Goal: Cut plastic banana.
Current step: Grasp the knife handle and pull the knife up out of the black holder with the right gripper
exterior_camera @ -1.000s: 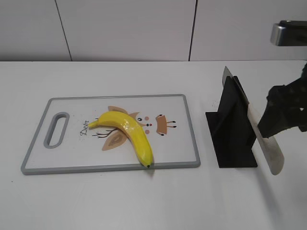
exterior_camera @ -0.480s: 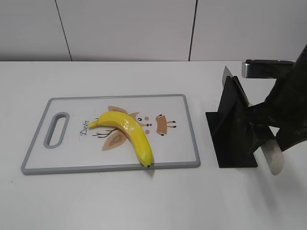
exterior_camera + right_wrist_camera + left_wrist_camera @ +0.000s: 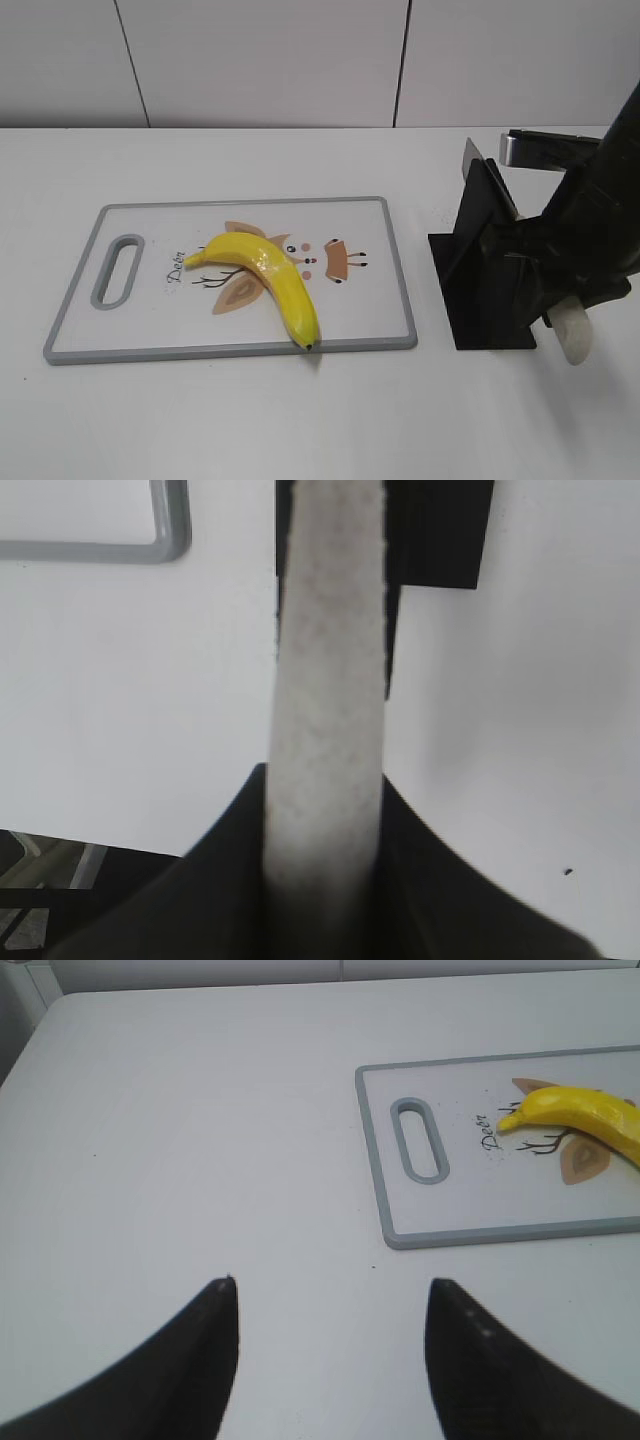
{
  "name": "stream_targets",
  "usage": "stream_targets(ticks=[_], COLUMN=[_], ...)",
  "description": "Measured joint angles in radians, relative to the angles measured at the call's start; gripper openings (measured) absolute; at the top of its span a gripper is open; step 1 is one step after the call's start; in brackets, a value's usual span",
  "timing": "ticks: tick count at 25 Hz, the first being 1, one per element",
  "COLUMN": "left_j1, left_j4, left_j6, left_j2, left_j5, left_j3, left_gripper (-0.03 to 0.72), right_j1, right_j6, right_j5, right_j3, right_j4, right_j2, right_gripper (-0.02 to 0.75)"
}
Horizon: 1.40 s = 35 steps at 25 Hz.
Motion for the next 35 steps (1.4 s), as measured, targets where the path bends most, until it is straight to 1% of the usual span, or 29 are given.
stream_targets(ticks=[6,20,25,28,32,35], left_j1=[0.0,0.0,0.0,0.0,0.0,0.0], left_j4=[0.0,0.001,-0.003,-0.003,-0.015,-0.057], left_j6=[0.0,0.0,0.0,0.02,0.111,0.187], left_j2=[0.0,0.0,0.005,0.074,0.234,0.362], left_j5=[0.0,-0.002,-0.025,-0.039,-0.07,-0.104], left_j3=[0.0,0.0,-0.034,-0.085,-0.156,-0.204], left_gripper=[0.552,0.552,0.546,0.526,0.516,0.515], right_j1=[0.003,0.007,0.007,0.007,0.007,0.007], right_j6=[0.009,0.005,-0.112,-0.244,-0.368,-0.516], right_j5=[0.003,0.013,0.013,0.045,0.082,0.092], right_j3=[0.0,-0.003,-0.005,-0.03,-0.11,-0.189], right_j4=[0.004,0.006,0.006,0.005,0.005,0.011], right_j2=[-0.039,-0.285,-0.339,-0.331,-0.285,-0.243], right_gripper=[0.172,0.169,0.169,0.169,0.169,0.169])
